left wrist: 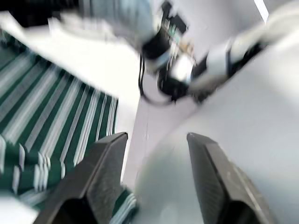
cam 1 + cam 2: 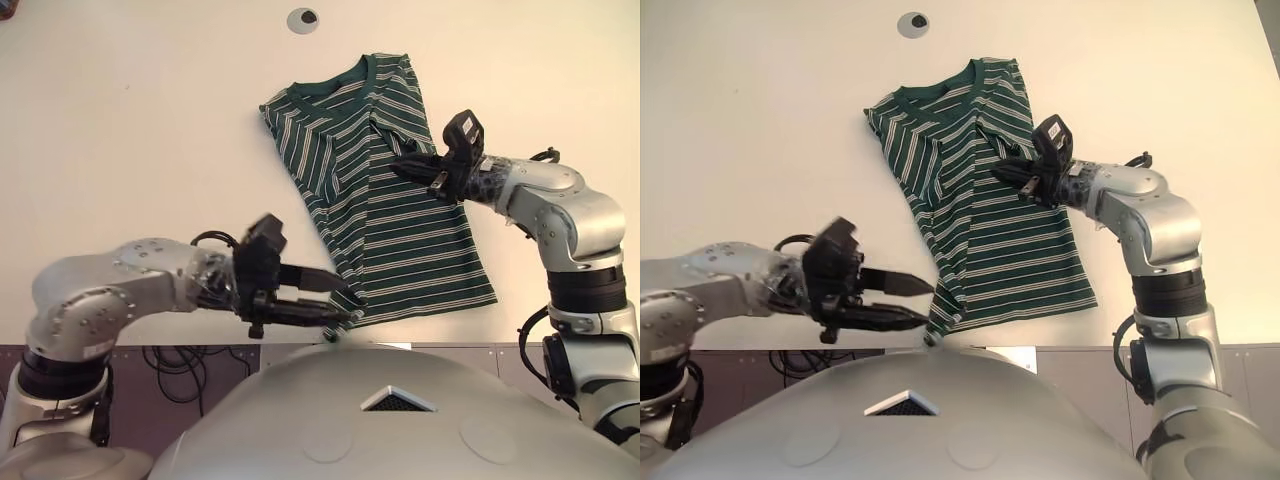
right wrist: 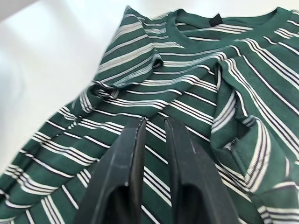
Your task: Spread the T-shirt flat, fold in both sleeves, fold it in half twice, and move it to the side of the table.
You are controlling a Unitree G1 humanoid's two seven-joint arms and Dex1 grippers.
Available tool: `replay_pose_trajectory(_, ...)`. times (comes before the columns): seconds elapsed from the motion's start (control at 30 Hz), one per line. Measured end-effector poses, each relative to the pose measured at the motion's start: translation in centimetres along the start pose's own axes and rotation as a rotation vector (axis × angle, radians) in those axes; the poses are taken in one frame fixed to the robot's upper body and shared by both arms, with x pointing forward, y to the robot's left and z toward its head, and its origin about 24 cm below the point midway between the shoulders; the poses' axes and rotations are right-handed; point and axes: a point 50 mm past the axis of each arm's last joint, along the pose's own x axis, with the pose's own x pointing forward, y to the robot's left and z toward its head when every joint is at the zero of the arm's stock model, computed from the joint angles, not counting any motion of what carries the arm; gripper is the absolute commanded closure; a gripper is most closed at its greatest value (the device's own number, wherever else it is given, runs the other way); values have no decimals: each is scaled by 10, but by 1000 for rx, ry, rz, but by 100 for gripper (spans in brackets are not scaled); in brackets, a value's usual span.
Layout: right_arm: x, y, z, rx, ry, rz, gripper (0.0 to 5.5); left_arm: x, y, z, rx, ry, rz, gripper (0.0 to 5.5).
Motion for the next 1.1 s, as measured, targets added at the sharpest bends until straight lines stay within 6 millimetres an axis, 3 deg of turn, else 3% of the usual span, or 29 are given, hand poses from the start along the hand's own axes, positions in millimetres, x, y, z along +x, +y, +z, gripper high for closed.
replay_pose_trajectory(0.07,0,0,-1,-7,0,-4,479,-14,3,15,-10,-97,69,318)
replay_pose_trajectory(0.2,-1,-2,-1,-21,5,0,479,-26,17,5,-25,-38,223,318)
replay_pose_trajectory(0.27,-1,-3,-1,-22,8,-3,479,-28,29,10,22,-41,294,318)
replay_pose_trajectory(0.53,0,-3,3,-31,4,13,479,-11,108,34,189,-106,616,318)
replay_pose_trajectory(0.73,1,-1,3,-33,-2,9,479,-15,152,15,194,21,775,318)
replay_pose_trajectory(0.83,-1,6,-7,-15,23,51,479,-24,169,24,303,100,839,318)
replay_pose_trajectory(0.97,-13,15,-36,37,117,136,479,-42,188,43,416,194,932,318)
replay_pose_trajectory(1.1,-15,24,-35,34,107,217,479,-54,203,60,495,238,1009,318)
